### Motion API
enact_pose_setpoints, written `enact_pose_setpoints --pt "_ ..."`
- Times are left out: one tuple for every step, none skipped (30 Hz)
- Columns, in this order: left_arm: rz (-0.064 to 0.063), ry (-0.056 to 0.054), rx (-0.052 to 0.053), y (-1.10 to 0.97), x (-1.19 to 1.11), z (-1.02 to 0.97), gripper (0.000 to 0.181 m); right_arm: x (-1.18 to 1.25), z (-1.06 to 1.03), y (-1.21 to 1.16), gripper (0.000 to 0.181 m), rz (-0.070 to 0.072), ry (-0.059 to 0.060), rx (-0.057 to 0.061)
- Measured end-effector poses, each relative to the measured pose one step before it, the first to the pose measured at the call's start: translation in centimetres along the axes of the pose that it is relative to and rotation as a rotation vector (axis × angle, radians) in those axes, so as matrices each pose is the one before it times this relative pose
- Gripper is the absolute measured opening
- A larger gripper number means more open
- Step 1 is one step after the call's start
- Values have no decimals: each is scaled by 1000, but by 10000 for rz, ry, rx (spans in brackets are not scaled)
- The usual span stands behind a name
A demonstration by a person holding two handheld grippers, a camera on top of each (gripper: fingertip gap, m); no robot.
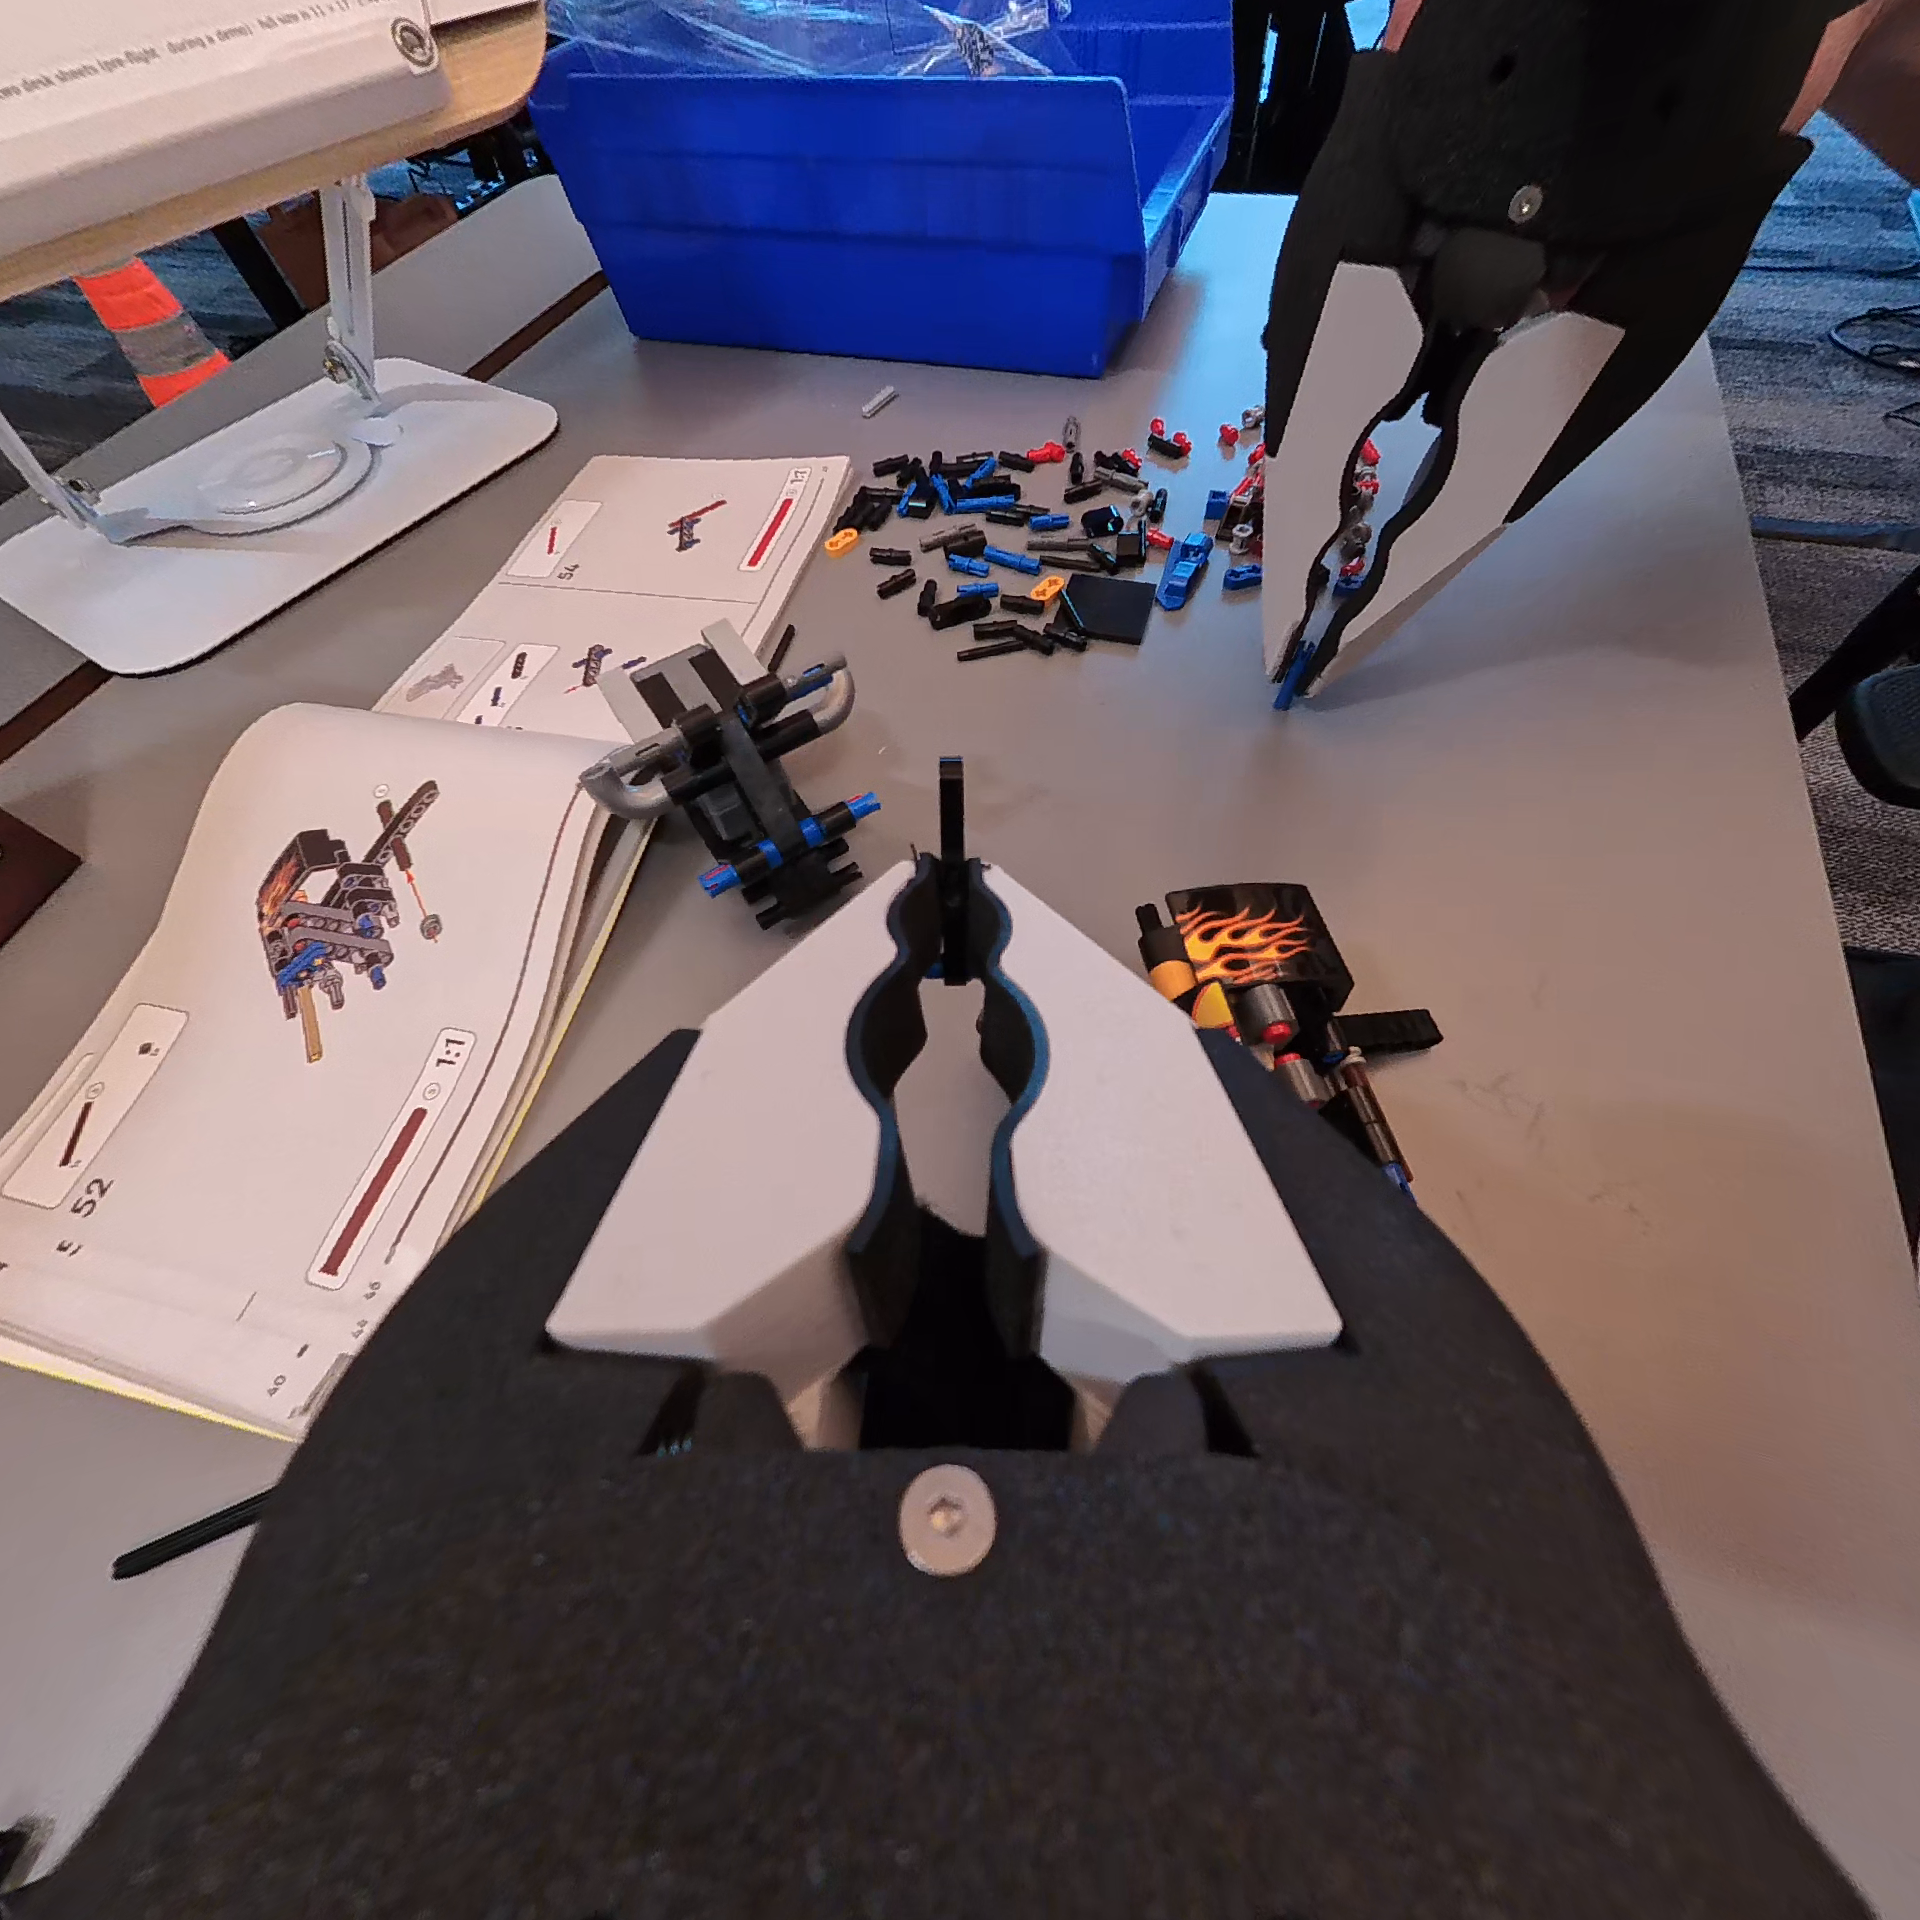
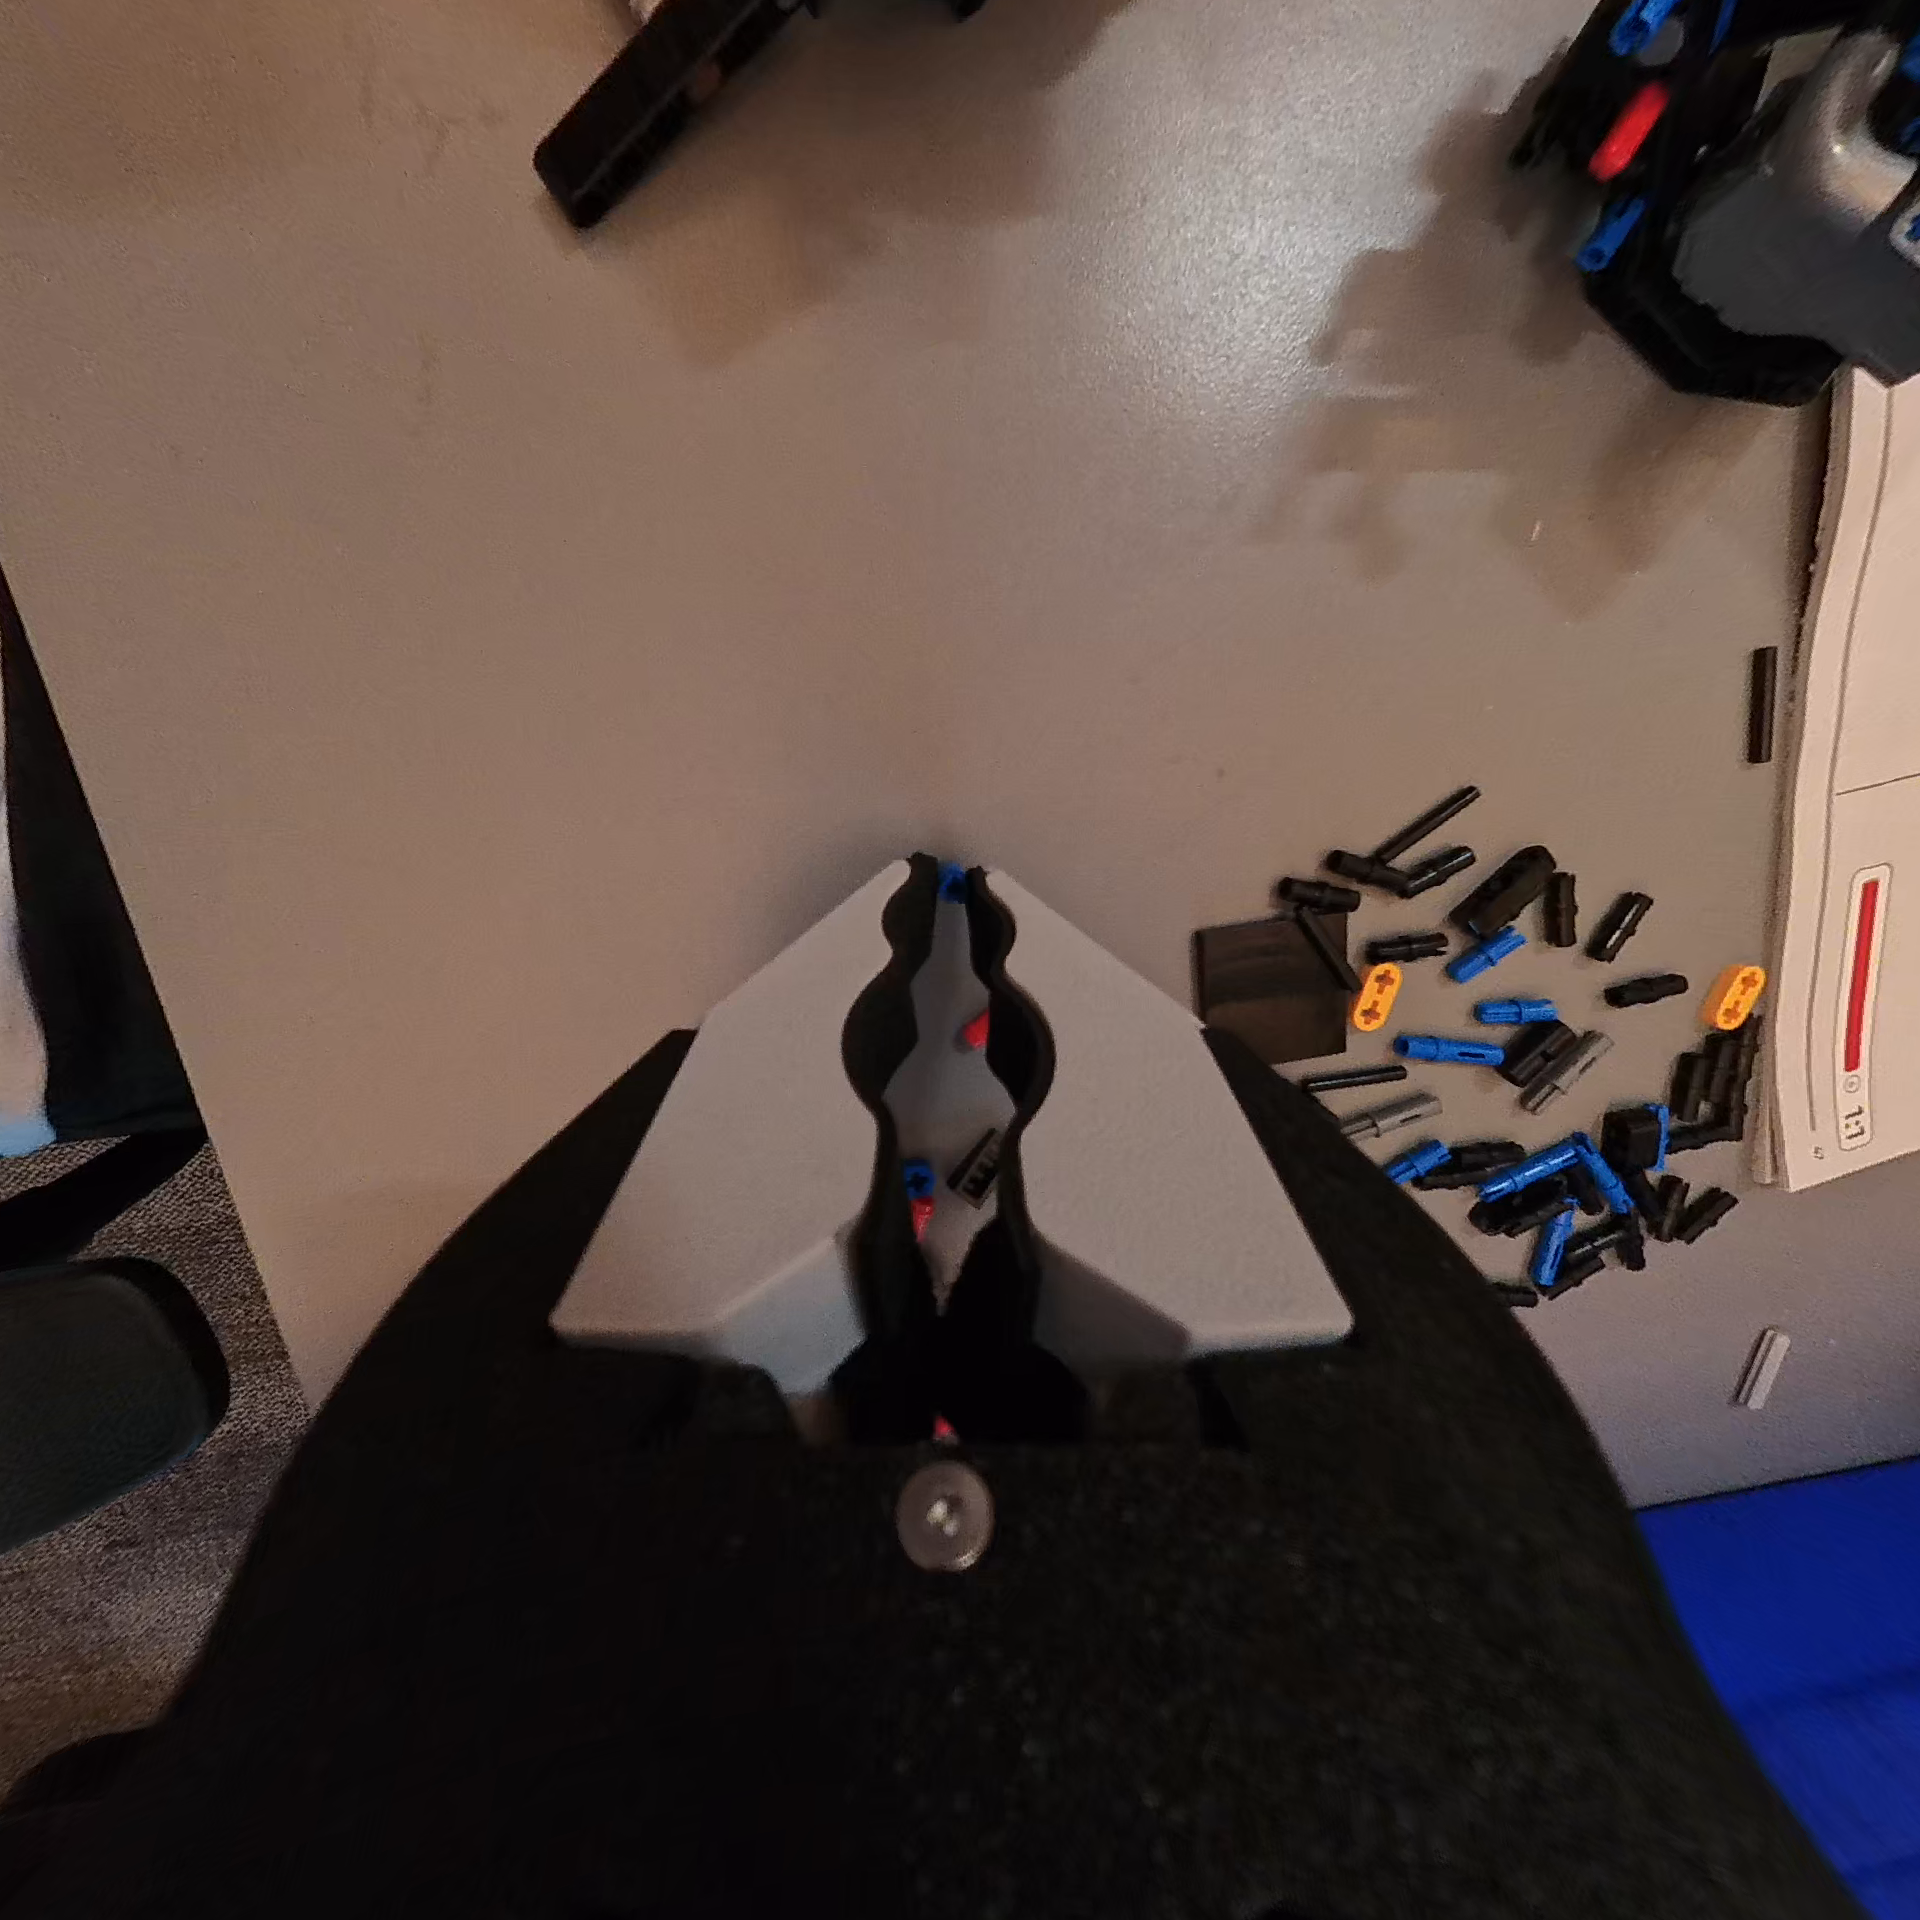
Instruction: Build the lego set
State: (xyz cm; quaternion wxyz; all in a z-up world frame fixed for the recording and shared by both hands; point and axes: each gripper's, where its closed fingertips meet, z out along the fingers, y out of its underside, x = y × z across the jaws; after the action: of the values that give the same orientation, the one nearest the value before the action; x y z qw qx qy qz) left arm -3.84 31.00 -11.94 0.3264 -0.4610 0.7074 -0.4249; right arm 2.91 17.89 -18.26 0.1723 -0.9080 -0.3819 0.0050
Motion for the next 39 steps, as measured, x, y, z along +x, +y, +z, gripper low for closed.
enact_pose_setpoints --pt "0 8 -12 16 13 16 1 16 12 -27 5 -17 3 10" --pt "9 -7 -3 5 -4 -7 2 16 29 -37 5 -6 0 19" --pt "5 -3 3 -4 -7 2 2 -14 38 84 5 10 -24 -48" --pt "-8 9 -1 -5 8 -8 2 40 51 102 5 4 14 -56" --pt "-5 2 3 1 -12 -4 1 13 56 76 5 2 2 -22" --pt "2 -10 8 -17 -12 -7 1 -27 14 -19 5 6 -27 24" --pt "2 6 -1 1 7 -1 2 -31 -34 -113 5 16 -27 95" --pt "2 6 -11 19 13 8 2 -36 -20 -54 5 36 -32 47" --pt "4 -2 1 6 5 8 2 37 9 106 5 21 6 -58" --pt "-1 13 -4 9 25 13 1 81 17 119 5 -27 50 -69" --pt "1 11 -12 14 27 19 1 40 1 -24 5 -22 27 24" --pt "10 -7 2 5 6 3 2 -29 3 -19 5 11 -26 21" --pt "7 4 -2 0 10 2 2 14 35 21 5 16 -3 -20" --pt "0 9 -5 7 13 -4 1 1 52 66 5 -10 -3 -43" --pt "1 -2 7 -19 -5 1 1 28 66 57 5 -20 23 -35" --pt "0 1 0 4 5 -9 1 -19 43 -3 5 -9 -10 6" --pt "3 4 -6 5 0 4 1 23 2 -48 5 -2 9 25" --pt "4 -3 4 -5 6 -2 2 38 -24 -58 5 0 18 36" --pt "-2 2 7 -14 -2 -11 1 4 -20 -14 5 19 -15 9" --pt "-4 11 -4 -6 27 -4 1 29 10 4 5 14 8 -10" --pt "5 4 -4 9 8 13 2 -25 29 -14 5 1 -26 5" --pt "10 -4 6 -16 -1 -6 1 -27 31 7 5 9 -27 -3" --pt "9 6 -6 13 21 6 1 31 27 33 6 -1 15 -24" --pt "6 3 -8 12 16 13 2 12 12 20 6 -8 6 -10" --pt "1 -5 5 -4 -5 -5 2 7 -6 -2 6 9 -6 4" --pt "-7 7 -1 0 2 4 1 -17 -5 -23 6 24 -22 22" --pt "-4 9 -8 18 3 4 1 16 -10 -38 6 16 7 31" --pt "6 -13 3 -4 -23 2 2 -10 -9 -22 6 -1 -9 20" --pt "5 -5 5 -11 -17 -12 2 6 -3 -31 6 10 -3 27" --pt "-5 7 -7 2 5 12 2 15 12 -17 6 25 -2 8" --pt "-6 -1 -2 4 -6 -4 2 -9 3 -7 6 10 -11 -4" --pt "2 1 0 9 1 4 2 8 -1 -45 5 -4 12 28" --pt "3 5 -11 18 11 8 2 -14 -2 -22 5 -5 -8 9" --pt "3 0 -1 5 4 15 2 -21 2 -7 4 -8 -14 0" --pt "-2 3 -1 3 -4 -4 1 -4 -19 -6 4 0 -4 -1" --pt "-4 5 0 -1 11 0 1 90 -73 -74 4 -20 56 39" --pt "-5 -2 13 -21 -5 -7 1 55 -195 -300 4 -51 43 183" --pt "-10 6 18 -33 12 -16 1 115 -316 -454 4 -57 102 250" --pt "-21 20 28 -50 33 -25 1 401 -466 -664 4 -127 328 341"
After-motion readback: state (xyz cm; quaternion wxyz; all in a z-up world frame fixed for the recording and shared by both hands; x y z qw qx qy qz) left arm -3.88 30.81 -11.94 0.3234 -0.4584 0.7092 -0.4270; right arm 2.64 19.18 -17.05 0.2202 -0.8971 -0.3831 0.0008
